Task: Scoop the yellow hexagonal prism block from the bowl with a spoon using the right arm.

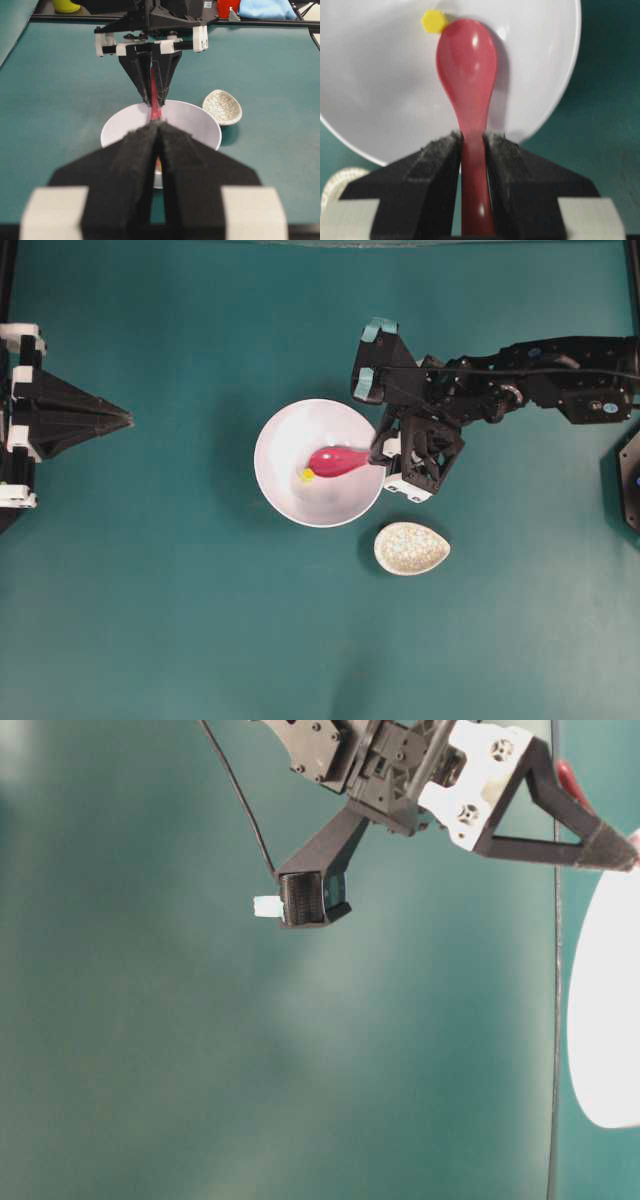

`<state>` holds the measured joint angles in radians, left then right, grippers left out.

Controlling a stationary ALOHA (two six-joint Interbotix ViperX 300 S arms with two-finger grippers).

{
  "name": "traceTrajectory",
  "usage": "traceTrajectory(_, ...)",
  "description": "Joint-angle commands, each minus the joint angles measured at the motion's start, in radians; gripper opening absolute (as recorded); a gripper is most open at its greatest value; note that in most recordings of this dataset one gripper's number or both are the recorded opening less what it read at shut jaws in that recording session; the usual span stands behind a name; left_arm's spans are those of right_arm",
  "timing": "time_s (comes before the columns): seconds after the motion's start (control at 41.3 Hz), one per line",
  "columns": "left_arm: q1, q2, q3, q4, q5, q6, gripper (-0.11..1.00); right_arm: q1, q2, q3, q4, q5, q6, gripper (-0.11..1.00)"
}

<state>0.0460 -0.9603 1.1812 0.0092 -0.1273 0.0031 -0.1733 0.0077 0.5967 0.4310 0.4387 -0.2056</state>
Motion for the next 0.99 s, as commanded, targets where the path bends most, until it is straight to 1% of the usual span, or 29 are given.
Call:
traceTrajectory(0.0,0.002,0.008,-0.025,0.003,-0.002,-0.002,0.00,0.003,-0.017,-0.017,0.003,-0.003,0.003,0.24)
traceTrajectory(0.46,0.002,0.008,-0.023,0.003,-0.003,-0.002,0.00,0.005,-0.017,-0.018,0.003,-0.008,0.002,0.24)
traceTrajectory(0.702,0.002,0.008,-0.023,0.003,-0.003,0.000,0.00,0.006,-0.023,-0.041,0.000,-0.002,-0.005,0.24)
traceTrajectory(0.968,0.002,0.008,-0.023,0.003,0.000,0.002,0.00,0.006,-0.072,-0.060,-0.021,0.029,-0.002,0.24)
